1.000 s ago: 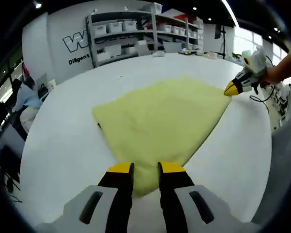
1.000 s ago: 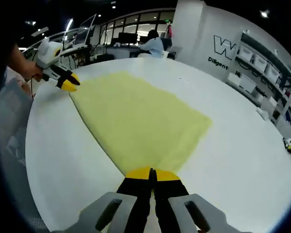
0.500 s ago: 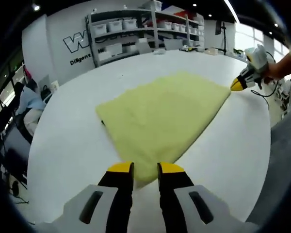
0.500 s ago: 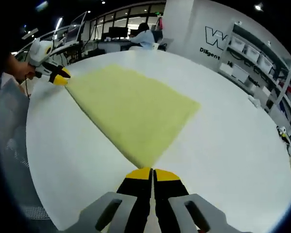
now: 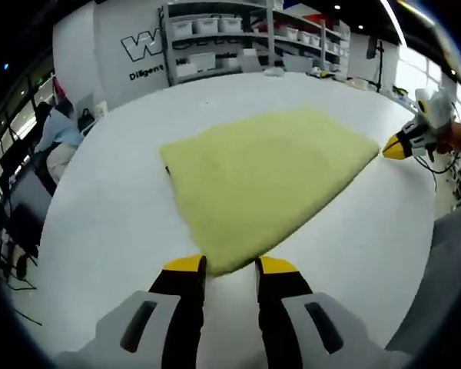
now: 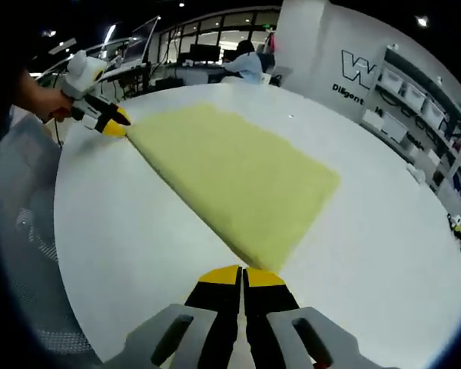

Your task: Fold the garment on the visible template until the final outline fits inside the template.

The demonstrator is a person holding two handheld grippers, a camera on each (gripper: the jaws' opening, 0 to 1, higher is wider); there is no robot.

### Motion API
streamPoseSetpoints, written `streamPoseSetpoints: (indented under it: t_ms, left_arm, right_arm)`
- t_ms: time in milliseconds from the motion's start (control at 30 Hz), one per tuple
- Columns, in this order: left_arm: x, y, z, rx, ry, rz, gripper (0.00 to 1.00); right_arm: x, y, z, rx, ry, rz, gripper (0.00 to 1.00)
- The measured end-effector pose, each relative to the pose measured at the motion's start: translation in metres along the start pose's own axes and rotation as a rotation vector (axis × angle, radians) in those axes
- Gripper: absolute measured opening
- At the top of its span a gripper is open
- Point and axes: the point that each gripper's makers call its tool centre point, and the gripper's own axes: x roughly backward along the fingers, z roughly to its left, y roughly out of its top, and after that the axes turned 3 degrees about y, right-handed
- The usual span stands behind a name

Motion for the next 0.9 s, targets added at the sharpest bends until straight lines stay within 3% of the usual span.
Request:
streamPoseSetpoints:
  t_ms: [167,333,533,633,733,900]
  left_arm:
    - [0.017,-0.002,-0.001,0.011,-0.009,-0.027,0.18]
    - [0.037,-0.002,-0.016,-0.004,-0.039,-0.071,0.18]
    - [0.047,-0.002,-0.031,-0.012,-0.082,-0.11,0.2]
    - [0.051,0.001,-0.035,-0.008,-0.09,-0.125,0.2]
    - [0.054,0.003,-0.036,0.022,-0.087,-0.14,0.19]
    - [0.059,0.004,-0.034,0.013,-0.079,-0.15,0.18]
  right_arm:
    - [0.013,-0.001,0.01,-0.039,0.006,-0.035,0.0]
    - [0.022,-0.01,0.026,-0.04,0.012,-0.042,0.0]
    - [0.027,0.005,0.024,-0.093,-0.034,-0.091,0.0]
    - [0.021,0.019,0.022,-0.104,-0.039,-0.119,0.0]
    - [-0.003,0.033,0.015,-0.103,-0.056,-0.119,0.0]
    - [-0.028,0.039,0.003,-0.117,-0.083,-0.101,0.0]
